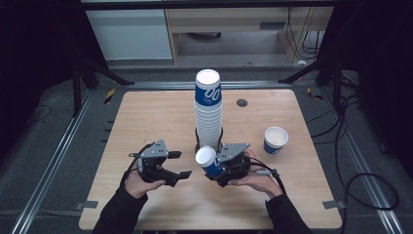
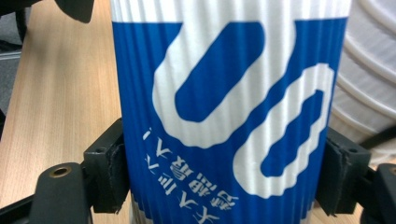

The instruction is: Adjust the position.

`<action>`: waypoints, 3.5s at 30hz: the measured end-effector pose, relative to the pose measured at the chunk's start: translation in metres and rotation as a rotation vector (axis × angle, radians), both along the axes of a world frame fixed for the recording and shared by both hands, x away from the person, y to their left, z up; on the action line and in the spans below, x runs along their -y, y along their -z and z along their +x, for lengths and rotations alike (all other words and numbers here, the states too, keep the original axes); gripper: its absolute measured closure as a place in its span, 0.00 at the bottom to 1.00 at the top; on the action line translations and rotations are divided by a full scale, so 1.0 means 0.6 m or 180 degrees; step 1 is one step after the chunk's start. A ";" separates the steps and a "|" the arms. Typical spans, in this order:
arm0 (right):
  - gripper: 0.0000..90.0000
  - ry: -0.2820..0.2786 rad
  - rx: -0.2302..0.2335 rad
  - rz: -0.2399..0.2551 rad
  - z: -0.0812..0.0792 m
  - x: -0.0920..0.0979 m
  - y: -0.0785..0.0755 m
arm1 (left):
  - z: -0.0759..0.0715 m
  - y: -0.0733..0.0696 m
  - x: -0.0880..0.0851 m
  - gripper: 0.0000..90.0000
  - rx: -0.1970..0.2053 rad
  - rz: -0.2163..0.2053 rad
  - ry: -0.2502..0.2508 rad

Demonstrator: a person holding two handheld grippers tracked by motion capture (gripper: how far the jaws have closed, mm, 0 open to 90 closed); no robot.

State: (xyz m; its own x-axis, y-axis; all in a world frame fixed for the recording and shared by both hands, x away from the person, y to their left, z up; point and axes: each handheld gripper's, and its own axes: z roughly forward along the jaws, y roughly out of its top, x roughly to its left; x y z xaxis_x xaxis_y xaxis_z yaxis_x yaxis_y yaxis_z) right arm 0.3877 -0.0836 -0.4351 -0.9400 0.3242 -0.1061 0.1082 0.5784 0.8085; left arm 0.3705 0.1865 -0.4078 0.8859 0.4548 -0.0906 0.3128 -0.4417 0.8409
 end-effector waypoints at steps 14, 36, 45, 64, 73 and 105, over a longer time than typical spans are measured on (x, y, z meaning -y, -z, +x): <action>0.23 -0.0160 0.0010 -0.0146 -0.006 -0.039 0.016 | -0.004 0.003 0.020 0.19 -0.0030 -0.0011 0.0112; 0.23 -0.0302 0.0021 -0.0288 -0.019 -0.071 0.026 | -0.006 0.013 0.039 0.29 -0.0080 0.0047 0.0195; 0.14 -0.0245 -0.0031 -0.0177 -0.014 -0.070 0.025 | -0.006 0.009 0.035 0.30 -0.0081 0.0013 0.0155; 0.07 -0.0026 -0.0096 0.0360 -0.002 -0.015 -0.007 | 0.010 -0.008 -0.019 0.30 0.0054 -0.0344 -0.0040; 0.07 0.0008 -0.0245 0.0488 0.006 -0.002 0.005 | 0.010 -0.009 -0.023 0.30 0.0090 -0.0532 -0.0028; 0.17 -0.0348 -0.0338 0.0577 -0.001 -0.013 0.016 | -0.005 -0.003 0.015 0.29 0.0010 -0.0555 0.0266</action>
State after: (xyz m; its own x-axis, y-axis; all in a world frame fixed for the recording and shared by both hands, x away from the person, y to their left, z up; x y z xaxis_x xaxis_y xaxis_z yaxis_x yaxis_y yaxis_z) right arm 0.3869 -0.0758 -0.4445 -0.9734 0.2246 0.0461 0.1430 0.4377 0.8877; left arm 0.3674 0.1778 -0.4061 0.9204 0.3573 -0.1588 0.2783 -0.3135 0.9079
